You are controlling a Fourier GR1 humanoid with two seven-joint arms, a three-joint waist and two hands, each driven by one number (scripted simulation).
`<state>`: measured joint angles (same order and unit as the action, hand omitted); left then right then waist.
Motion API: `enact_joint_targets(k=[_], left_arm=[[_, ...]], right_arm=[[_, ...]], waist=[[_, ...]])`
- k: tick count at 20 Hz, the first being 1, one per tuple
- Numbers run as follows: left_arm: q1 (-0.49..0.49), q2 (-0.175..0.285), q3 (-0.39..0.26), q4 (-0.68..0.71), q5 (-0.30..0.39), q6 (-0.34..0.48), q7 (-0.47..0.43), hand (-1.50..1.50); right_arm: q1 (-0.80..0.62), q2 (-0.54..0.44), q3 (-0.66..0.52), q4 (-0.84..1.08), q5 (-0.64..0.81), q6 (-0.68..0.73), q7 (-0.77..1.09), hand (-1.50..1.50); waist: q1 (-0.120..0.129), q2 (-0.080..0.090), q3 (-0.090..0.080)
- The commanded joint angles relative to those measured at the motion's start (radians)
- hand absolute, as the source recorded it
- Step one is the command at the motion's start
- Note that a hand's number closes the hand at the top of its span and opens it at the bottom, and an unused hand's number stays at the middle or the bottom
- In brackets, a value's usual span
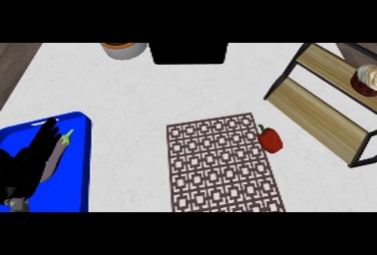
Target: Pick the cupcake from the placemat and place it in the tiered shelf
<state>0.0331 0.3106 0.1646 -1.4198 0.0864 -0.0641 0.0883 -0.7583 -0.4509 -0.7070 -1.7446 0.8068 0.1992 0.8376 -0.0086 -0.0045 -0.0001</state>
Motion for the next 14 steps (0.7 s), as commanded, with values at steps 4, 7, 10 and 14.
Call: enact_joint_targets(k=[4,7,10,14], left_arm=[[0.019,-0.022,-0.010,-0.043,-0.019,0.027,0.026,0.00],[0.013,0.009,0.030,-0.006,0.006,-0.002,0.011,0.00],[0.041,-0.003,0.035,-0.050,0.017,0.007,0.027,0.00],[0.084,-0.031,0.028,-0.016,-0.004,0.025,-0.011,0.00]], right_arm=[[0.053,-0.060,-0.146,-0.344,-0.188,0.169,0.178,-1.50],[0.070,-0.186,-0.280,-0.370,-0.286,0.288,0.243,-1.50],[0.078,-0.282,-0.391,-0.398,-0.384,0.383,0.301,-1.50],[0.162,-0.309,-0.506,-0.390,-0.518,0.508,0.317,-1.50]], waist=[[-0.020,-0.008,0.000],[-0.033,-0.010,0.000],[-0.039,-0.016,0.000],[-0.090,-0.031,-0.001]])
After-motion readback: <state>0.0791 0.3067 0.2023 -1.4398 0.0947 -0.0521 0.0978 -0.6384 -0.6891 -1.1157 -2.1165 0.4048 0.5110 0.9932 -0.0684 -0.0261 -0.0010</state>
